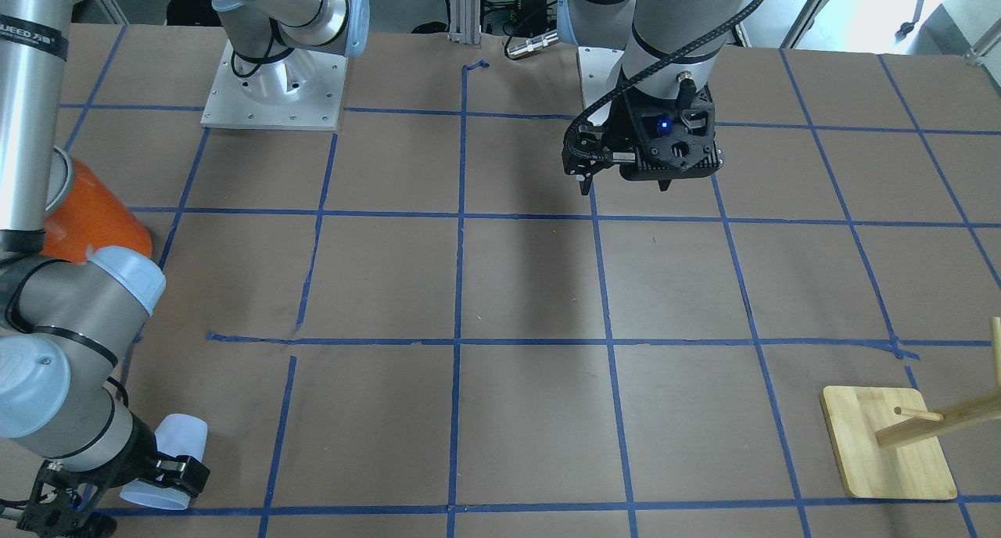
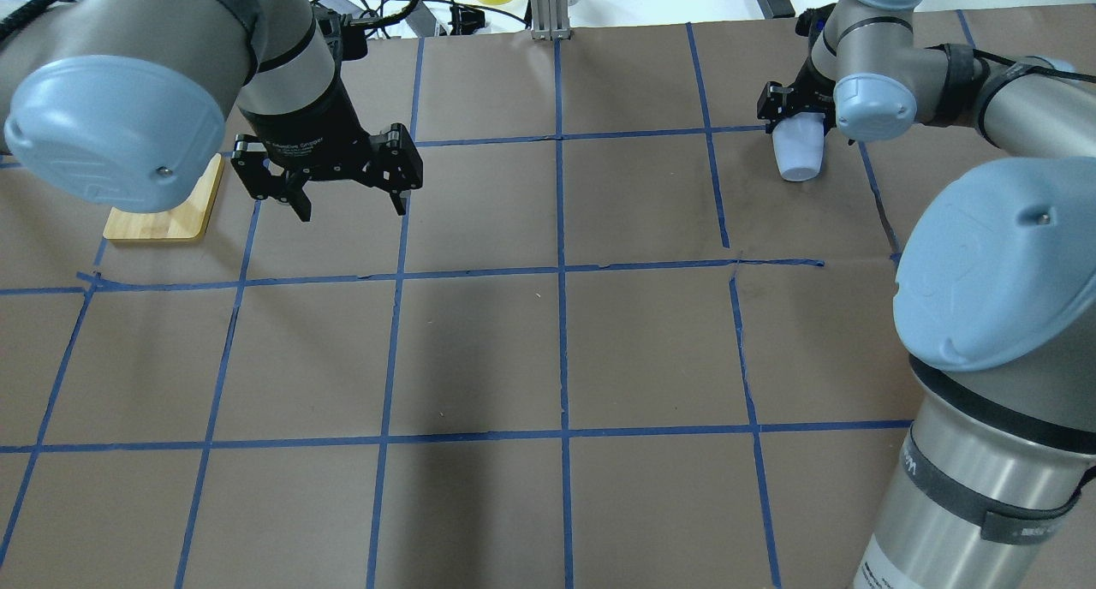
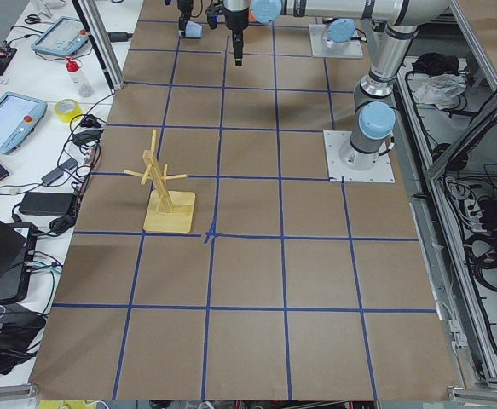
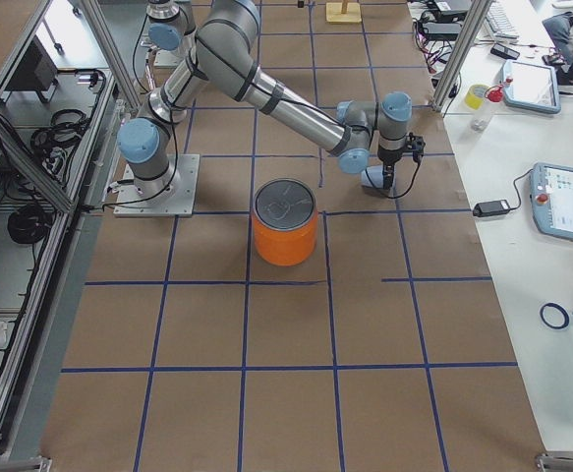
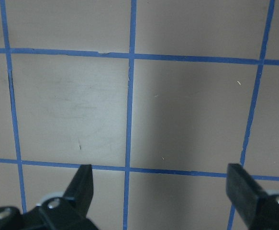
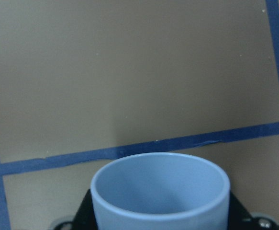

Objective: Flip cup
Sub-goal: 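Close the right gripper on the cup's base and lift it, then carry the cup with the right gripper toward the left gripper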

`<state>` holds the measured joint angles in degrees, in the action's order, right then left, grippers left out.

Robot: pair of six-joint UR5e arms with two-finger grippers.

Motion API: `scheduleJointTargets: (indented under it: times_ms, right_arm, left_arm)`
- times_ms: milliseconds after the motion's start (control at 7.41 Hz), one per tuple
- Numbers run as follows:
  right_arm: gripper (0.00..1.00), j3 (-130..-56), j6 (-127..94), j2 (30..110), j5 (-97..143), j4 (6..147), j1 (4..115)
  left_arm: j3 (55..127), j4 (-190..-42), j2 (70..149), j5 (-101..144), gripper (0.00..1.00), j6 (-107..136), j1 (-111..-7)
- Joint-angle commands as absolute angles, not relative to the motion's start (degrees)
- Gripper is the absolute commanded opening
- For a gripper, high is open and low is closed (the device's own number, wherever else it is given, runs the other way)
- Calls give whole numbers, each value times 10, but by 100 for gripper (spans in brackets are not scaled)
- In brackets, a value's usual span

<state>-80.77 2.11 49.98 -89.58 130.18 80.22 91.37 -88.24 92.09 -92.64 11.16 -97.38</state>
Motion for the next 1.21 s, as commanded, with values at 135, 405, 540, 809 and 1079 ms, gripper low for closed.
scheduleJointTargets:
  times_ms: [135, 405, 540, 809, 1079]
  right_arm:
    - [8, -808, 76, 545, -933, 1260, 866]
    - [0, -809, 167, 556, -930, 1257, 902]
    - [0, -809, 211, 558, -921, 1256, 917]
    - [0, -810, 288, 557, -880, 1243, 941]
    - [0, -824, 364, 568, -867, 1205, 953]
  left_arm:
    - [913, -882, 921, -926, 100, 112, -974]
    - [913, -882, 921, -926, 100, 111, -974]
    - [913, -882, 921, -926, 100, 112, -974]
    - [913, -879, 922, -926, 100, 112, -974]
    - [913, -878, 922, -926, 100, 112, -974]
